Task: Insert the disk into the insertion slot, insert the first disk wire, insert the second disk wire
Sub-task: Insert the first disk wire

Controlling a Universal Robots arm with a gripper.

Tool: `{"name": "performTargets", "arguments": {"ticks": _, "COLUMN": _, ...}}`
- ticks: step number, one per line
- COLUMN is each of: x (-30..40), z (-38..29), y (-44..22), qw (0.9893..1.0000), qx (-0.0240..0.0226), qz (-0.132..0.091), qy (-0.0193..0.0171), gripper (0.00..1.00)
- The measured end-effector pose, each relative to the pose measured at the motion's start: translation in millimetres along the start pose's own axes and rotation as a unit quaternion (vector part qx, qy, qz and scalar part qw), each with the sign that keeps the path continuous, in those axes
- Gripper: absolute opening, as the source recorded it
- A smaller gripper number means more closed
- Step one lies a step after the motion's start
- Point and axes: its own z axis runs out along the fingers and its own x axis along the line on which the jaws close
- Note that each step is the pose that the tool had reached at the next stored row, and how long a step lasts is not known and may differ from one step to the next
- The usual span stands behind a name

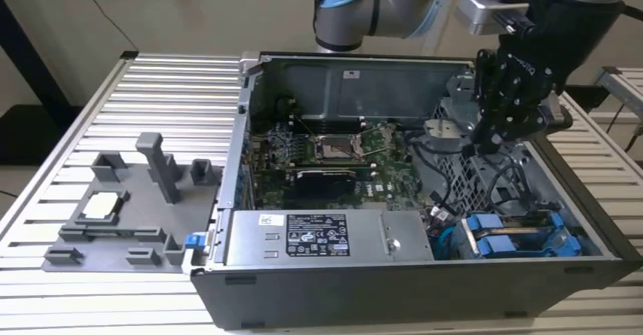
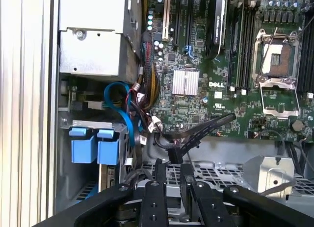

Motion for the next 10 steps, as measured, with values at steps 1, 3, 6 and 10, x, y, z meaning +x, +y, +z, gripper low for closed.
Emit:
{"name": "performTargets", "arguments": {"ticks": 1, "x": -0.1, "z": 0.1, "y": 1.6, "qw": 1.0, "qx": 0.0003, "qz": -0.001, "qy": 0.0, "gripper": 0.27}}
{"name": "performTargets", "arguments": {"ticks": 3, "x": -0.2, "z": 0.4, "y": 4.0, "qw": 1.0, "qx": 0.0007, "qz": -0.007, "qy": 0.0, "gripper": 0.27}}
{"name": "performTargets", "arguments": {"ticks": 6, "x": -0.4, "z": 0.3, "y": 6.8, "qw": 0.9999, "qx": 0.0014, "qz": -0.015, "qy": 0.0002, "gripper": 0.27}}
{"name": "performTargets", "arguments": {"ticks": 10, "x": -0.6, "z": 0.0, "y": 10.0, "qw": 0.9997, "qx": 0.0038, "qz": -0.023, "qy": 0.0002, "gripper": 0.27}}
